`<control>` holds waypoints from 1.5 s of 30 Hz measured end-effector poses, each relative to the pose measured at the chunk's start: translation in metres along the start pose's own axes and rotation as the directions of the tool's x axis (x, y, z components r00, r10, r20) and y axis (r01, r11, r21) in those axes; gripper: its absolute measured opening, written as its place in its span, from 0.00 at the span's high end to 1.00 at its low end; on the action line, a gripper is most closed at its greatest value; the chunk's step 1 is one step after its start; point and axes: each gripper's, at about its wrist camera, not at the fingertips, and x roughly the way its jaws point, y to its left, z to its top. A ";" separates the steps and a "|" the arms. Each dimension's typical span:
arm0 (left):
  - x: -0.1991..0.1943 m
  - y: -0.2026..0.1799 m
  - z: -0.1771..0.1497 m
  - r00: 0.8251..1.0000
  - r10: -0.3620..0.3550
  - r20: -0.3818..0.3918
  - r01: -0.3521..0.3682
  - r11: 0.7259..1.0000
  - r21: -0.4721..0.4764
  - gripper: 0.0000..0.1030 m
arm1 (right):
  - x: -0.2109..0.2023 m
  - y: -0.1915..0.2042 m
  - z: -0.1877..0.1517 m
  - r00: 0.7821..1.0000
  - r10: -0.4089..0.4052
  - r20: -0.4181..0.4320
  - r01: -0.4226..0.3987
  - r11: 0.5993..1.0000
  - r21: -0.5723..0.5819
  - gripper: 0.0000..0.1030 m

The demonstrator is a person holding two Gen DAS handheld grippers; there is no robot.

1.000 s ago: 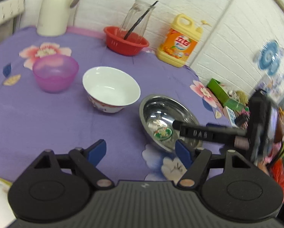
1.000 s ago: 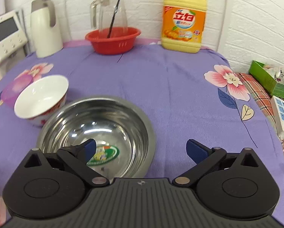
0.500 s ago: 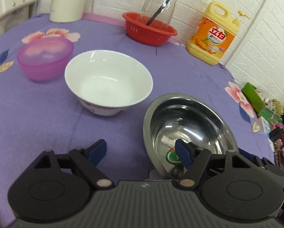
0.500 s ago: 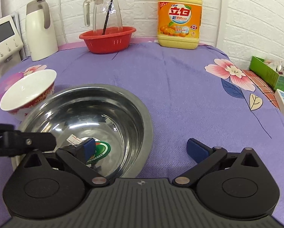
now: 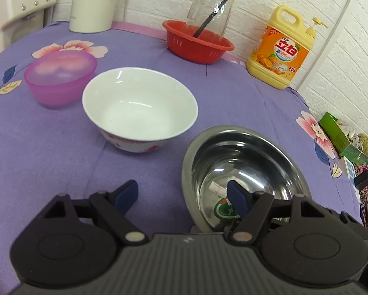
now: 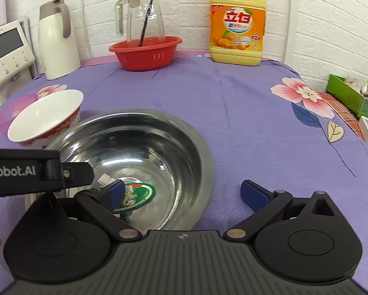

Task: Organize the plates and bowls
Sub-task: 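Grasp the steel bowl rim with the right tool and lift it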

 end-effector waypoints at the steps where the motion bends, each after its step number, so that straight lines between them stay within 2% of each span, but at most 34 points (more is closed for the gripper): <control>1: 0.000 -0.001 -0.001 1.000 0.002 0.002 -0.002 1.000 0.006 0.30 | 0.000 0.001 0.000 1.000 0.000 0.003 0.000 1.000 -0.008 0.00; 5: 0.000 -0.003 -0.002 1.000 -0.015 0.007 0.015 1.000 0.003 0.35 | 0.000 0.001 0.001 1.000 0.013 0.005 -0.013 1.000 -0.006 0.00; 8: 0.000 -0.004 -0.004 0.999 -0.051 0.011 0.051 0.999 0.012 0.44 | -0.003 0.005 0.000 0.999 0.032 0.016 -0.032 0.999 -0.029 0.00; 10: -0.001 -0.006 -0.005 0.995 -0.095 0.001 0.095 0.995 0.025 0.60 | -0.007 0.009 0.001 0.998 0.064 0.013 -0.064 0.997 -0.051 0.00; 12: -0.004 -0.009 -0.004 0.995 -0.102 0.003 0.102 0.993 0.054 0.67 | -0.009 0.014 0.001 0.996 0.090 0.004 -0.089 0.994 -0.063 0.01; 13: -0.007 -0.012 -0.004 0.996 -0.092 0.007 0.092 0.993 0.076 0.67 | -0.010 0.015 0.001 0.995 0.100 0.002 -0.100 0.993 -0.064 0.04; 19: -0.024 -0.008 -0.005 0.997 -0.072 0.023 0.069 0.993 0.098 0.68 | -0.017 0.020 0.003 0.986 0.165 -0.017 -0.165 0.986 -0.034 0.04; 27: -0.073 0.006 -0.022 0.990 -0.137 0.015 0.134 0.984 0.120 0.68 | -0.063 0.038 -0.006 0.988 0.155 0.023 -0.152 0.984 -0.089 0.06; 33: -0.118 0.020 -0.060 0.982 -0.187 -0.015 0.187 0.969 0.159 0.68 | -0.115 0.053 -0.040 0.990 0.132 0.040 -0.128 0.988 -0.089 0.07; 37: -0.140 0.035 -0.089 0.975 -0.220 -0.042 0.224 0.964 0.141 0.69 | -0.142 0.066 -0.069 0.993 0.115 0.037 -0.111 0.990 -0.086 0.08; 41: -0.151 0.040 -0.110 0.970 -0.235 -0.056 0.241 0.960 0.140 0.69 | -0.161 0.074 -0.092 0.996 0.078 0.034 -0.074 0.993 -0.090 0.08; 45: -0.151 0.042 -0.118 0.972 -0.225 -0.064 0.232 0.961 0.152 0.69 | -0.163 0.073 -0.104 0.996 0.084 0.018 -0.083 0.995 -0.047 0.08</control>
